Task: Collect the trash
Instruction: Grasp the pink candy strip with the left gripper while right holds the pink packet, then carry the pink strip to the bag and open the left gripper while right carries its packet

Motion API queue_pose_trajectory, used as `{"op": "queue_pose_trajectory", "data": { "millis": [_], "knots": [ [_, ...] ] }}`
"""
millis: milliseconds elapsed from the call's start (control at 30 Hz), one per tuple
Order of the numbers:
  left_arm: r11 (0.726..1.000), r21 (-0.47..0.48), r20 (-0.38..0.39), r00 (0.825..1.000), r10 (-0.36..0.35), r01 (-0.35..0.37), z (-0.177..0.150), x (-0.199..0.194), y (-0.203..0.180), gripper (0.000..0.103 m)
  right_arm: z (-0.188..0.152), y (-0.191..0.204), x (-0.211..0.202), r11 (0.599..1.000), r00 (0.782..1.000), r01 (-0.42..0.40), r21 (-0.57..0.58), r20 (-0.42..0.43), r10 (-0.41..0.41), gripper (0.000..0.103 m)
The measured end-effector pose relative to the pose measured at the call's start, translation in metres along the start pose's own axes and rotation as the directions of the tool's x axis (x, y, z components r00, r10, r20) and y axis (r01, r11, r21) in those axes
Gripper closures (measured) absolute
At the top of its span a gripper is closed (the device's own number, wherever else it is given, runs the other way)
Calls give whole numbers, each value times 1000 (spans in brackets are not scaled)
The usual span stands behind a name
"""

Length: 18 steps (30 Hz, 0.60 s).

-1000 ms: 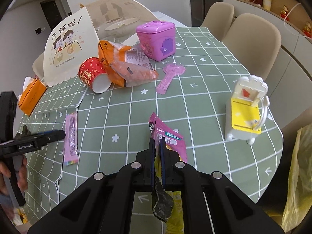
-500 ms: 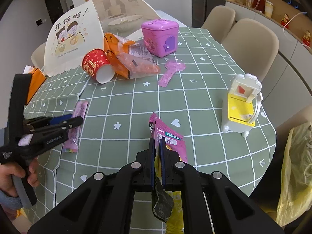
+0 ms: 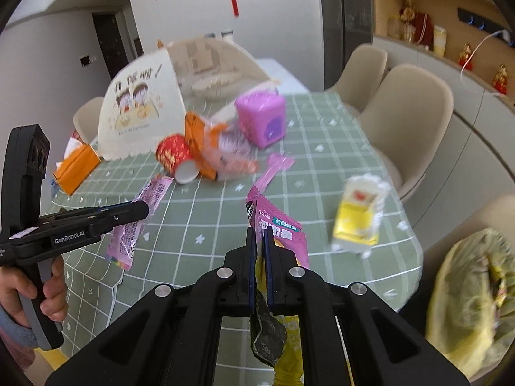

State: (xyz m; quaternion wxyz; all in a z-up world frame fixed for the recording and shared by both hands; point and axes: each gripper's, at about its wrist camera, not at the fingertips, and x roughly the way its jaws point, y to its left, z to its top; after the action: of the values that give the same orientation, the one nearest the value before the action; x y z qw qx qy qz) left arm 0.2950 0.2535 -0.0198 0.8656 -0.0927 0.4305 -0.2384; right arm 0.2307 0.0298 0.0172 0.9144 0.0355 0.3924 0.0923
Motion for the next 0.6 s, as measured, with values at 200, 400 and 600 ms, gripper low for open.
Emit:
{"op": "queue_pose_trajectory", "data": {
  "millis": [200,400,600],
  "knots": [
    [998,63,36,999,-22,19,4,3,-82,86,-1,-54,-54,1000,997,28,-3,76,-28,96],
    [988,132,26,996,-84,80,-4,17,-171,86,-17,-123,-109,996,987,91,15,129,-92,96],
    [965,181,-38,981,-188,192,-14,52,-254,86,-43,-202,-151,982,969,175,71,162,-185,96]
  ]
}}
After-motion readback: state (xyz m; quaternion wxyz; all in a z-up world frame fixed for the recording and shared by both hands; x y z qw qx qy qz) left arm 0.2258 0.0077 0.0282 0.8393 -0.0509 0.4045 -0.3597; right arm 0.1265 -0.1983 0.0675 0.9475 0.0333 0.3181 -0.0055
